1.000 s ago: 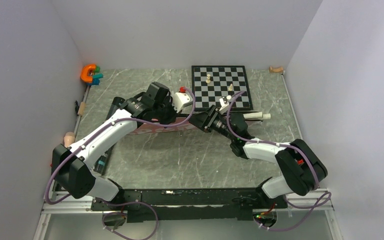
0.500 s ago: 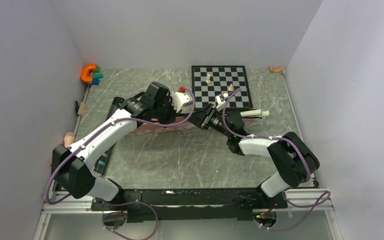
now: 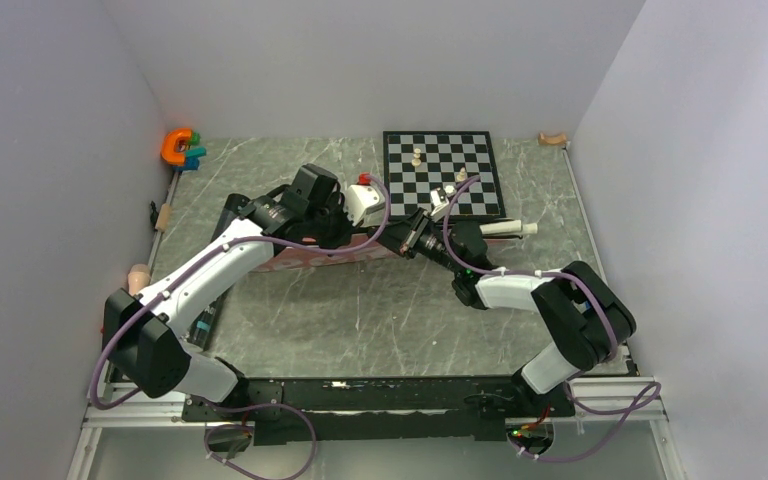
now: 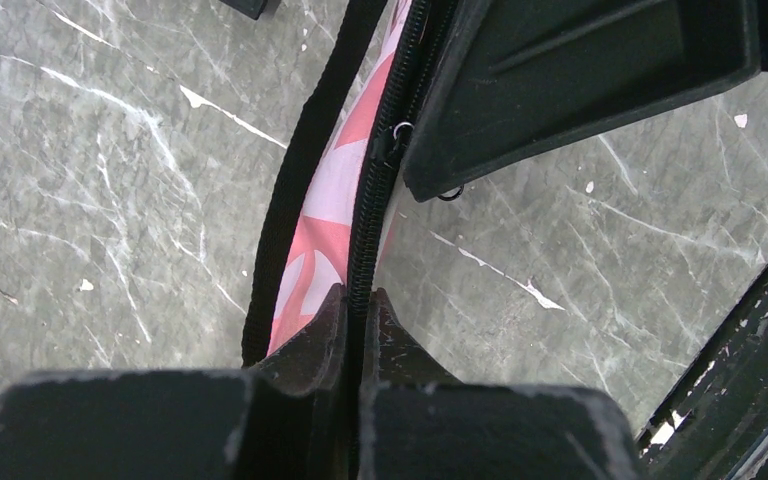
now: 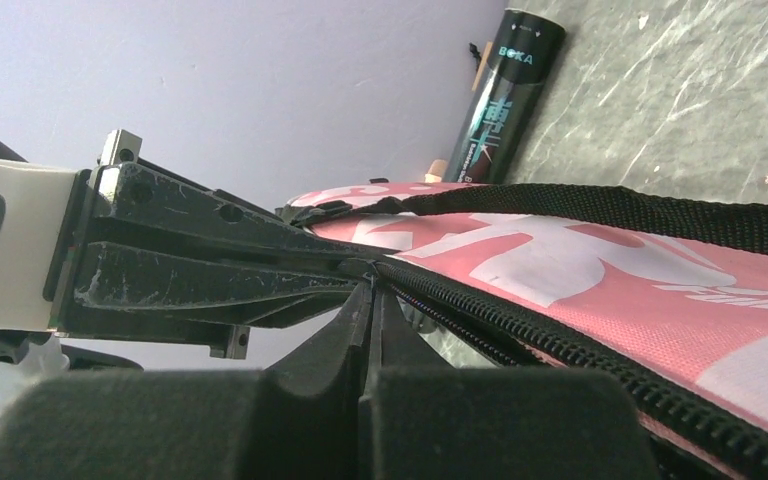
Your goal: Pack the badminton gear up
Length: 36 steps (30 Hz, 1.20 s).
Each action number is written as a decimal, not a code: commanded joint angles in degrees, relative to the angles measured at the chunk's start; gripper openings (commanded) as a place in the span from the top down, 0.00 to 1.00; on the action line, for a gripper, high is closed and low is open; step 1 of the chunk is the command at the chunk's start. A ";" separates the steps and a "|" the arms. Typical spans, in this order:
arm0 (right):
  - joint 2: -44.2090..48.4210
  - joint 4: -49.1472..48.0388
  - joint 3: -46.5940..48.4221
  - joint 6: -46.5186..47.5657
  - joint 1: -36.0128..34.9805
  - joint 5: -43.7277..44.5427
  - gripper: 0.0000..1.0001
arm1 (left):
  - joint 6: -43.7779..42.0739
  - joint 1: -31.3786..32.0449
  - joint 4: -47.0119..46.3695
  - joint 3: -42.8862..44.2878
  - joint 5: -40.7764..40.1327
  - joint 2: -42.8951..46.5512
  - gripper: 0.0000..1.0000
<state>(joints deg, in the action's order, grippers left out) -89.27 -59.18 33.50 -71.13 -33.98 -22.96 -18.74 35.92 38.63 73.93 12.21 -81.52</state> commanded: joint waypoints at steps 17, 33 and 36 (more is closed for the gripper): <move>23.49 23.99 -7.04 10.78 14.81 -3.47 1.00 | -1.64 -0.03 -4.42 0.19 1.89 4.84 1.00; 39.25 53.79 -4.86 21.73 33.61 -8.35 1.00 | -4.64 -0.25 -4.48 -0.57 -1.37 5.91 1.00; 40.31 54.89 -4.02 21.76 35.68 -7.79 1.00 | -4.85 -0.28 -4.64 -0.92 -1.87 6.11 1.00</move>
<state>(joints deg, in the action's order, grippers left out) -51.11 -7.25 26.33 -51.31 -0.51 -31.55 -22.79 36.45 37.56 72.73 12.56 -78.85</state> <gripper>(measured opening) 0.009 0.041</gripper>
